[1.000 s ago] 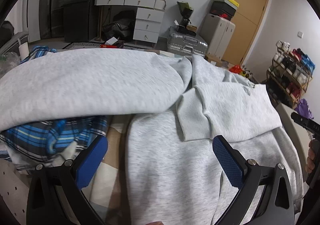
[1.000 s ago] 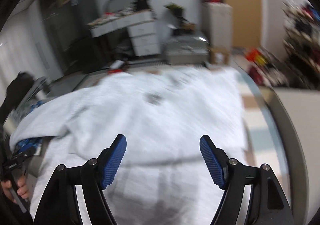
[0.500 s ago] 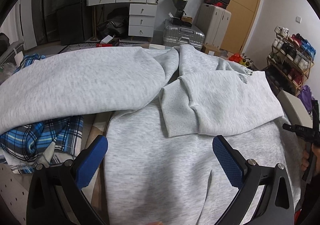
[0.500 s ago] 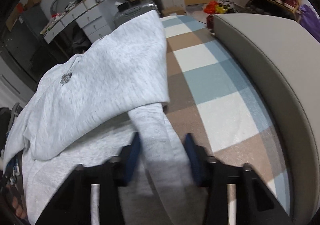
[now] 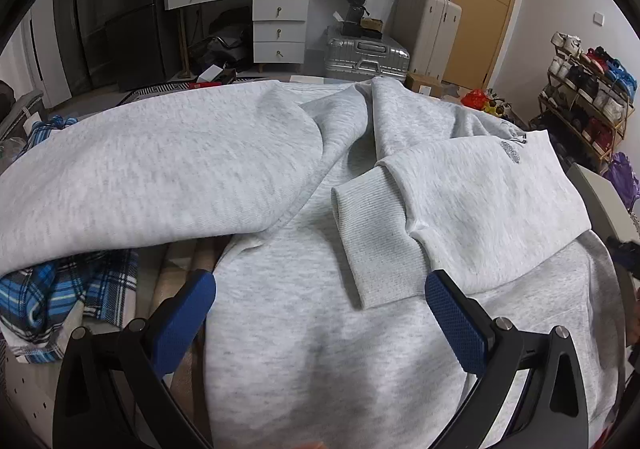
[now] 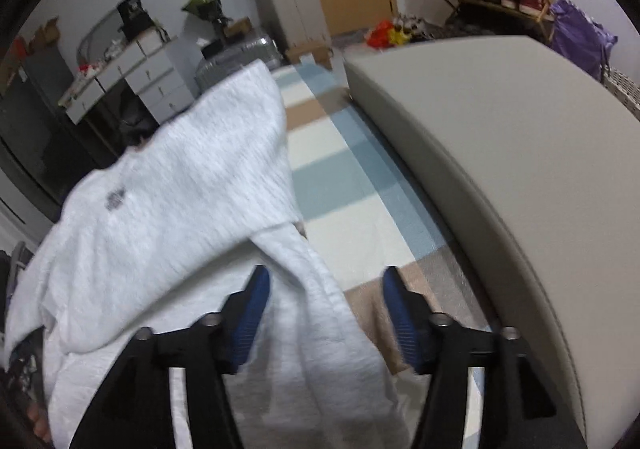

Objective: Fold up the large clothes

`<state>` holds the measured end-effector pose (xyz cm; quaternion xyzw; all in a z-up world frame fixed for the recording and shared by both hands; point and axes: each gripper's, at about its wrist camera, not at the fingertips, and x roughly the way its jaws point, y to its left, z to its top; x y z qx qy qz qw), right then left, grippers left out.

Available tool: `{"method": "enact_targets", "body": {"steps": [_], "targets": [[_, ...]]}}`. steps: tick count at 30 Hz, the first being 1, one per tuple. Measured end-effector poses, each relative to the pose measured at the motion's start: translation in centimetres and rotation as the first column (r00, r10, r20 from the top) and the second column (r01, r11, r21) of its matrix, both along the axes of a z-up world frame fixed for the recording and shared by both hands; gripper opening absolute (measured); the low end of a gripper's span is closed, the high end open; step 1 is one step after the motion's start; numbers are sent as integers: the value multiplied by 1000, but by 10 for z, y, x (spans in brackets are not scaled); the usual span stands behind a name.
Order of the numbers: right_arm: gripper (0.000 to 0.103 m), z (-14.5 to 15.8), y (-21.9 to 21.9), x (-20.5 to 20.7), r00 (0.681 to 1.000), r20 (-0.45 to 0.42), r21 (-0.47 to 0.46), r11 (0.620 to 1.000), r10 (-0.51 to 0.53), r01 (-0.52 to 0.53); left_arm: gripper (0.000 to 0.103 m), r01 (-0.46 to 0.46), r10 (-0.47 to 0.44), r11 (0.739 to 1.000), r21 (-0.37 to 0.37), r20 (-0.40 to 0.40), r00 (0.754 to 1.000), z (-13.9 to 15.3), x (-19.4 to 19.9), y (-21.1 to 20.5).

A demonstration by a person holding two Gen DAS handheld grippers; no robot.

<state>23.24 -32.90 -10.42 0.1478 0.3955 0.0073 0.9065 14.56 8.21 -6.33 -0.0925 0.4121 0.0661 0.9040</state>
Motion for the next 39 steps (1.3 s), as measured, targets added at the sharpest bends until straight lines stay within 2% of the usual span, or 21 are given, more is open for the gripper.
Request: {"method": "enact_targets", "body": {"steps": [5,8,11,13,16,19,23,26,31,33,36,39], "targets": [[79,16,16,-11,996,50,6,998,69,-70,102,-9,9,1000,1,-33,999,-8,2,-1],[80,16,32,-13,991,38,-1,992,125,-125,102,-7,8,1000,20,-46,999,-13,0,-5],[80,19,52,-12,986,46,-66,985,161,-158,102,-14,15,1000,16,-72,997,-23,1,-3],[80,24,62,-16,984,55,-89,982,169,-164,102,-14,18,999,41,-86,996,-28,0,-4],[81,31,75,-20,976,72,-60,977,207,-203,102,-1,11,995,102,-98,995,-37,-4,-6],[83,32,88,-27,968,93,-26,972,233,-232,102,16,-3,991,130,-98,995,-44,-9,-8],[85,19,105,-26,960,88,27,962,267,-270,102,22,-9,991,132,-98,995,-42,-12,-8],[85,-2,117,-20,959,56,5,960,279,-279,102,22,-10,992,121,-103,995,-42,-11,-5],[86,-41,124,-8,972,-64,-51,972,226,-230,102,22,-7,992,124,-117,993,-44,-13,-7],[102,-49,134,-10,967,-41,-125,959,251,-254,102,20,-7,994,112,-118,993,-44,-9,-5],[103,-57,149,-9,964,-70,-230,937,255,-264,102,20,-6,993,112,-121,993,-45,-10,-5],[103,-60,150,-8,964,-73,-236,935,254,-264,102,21,-8,994,106,-121,993,-46,-9,-6]]}}
